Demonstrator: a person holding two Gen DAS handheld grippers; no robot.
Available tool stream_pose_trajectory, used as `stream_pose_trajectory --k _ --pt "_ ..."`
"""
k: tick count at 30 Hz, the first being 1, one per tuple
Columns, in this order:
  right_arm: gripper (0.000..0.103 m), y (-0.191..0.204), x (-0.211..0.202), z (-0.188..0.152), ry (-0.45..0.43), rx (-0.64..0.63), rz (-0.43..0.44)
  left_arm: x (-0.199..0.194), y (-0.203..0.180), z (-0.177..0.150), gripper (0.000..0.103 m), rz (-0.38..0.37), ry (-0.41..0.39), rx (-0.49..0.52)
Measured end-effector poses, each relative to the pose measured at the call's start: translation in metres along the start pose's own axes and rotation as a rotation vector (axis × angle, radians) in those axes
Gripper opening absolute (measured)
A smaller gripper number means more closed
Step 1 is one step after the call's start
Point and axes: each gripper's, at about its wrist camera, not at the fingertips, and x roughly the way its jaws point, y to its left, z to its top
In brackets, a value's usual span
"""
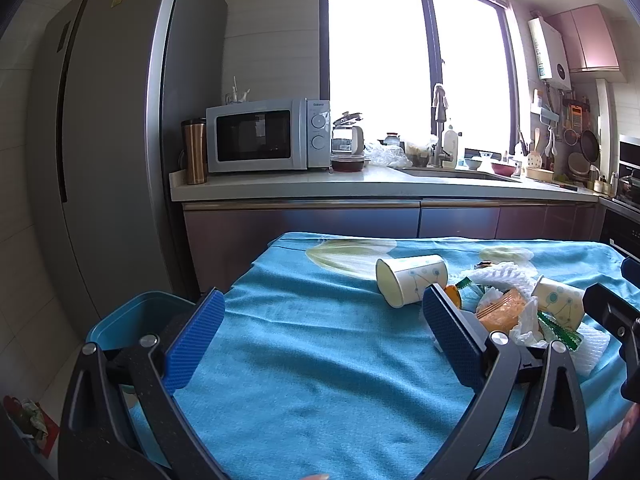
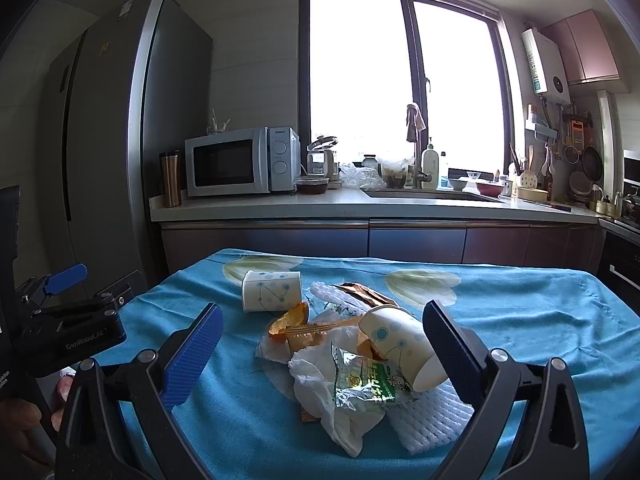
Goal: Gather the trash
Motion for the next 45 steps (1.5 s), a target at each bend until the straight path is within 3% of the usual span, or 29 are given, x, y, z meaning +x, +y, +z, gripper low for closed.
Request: stream_pose_trajectory --k 45 --pt "0.096 -0.0054 0.0043 -0.0012 0.01 0.005 0.008 0.0027 -0.0043 -0.005 0.097 -0.004 0.011 -0.001"
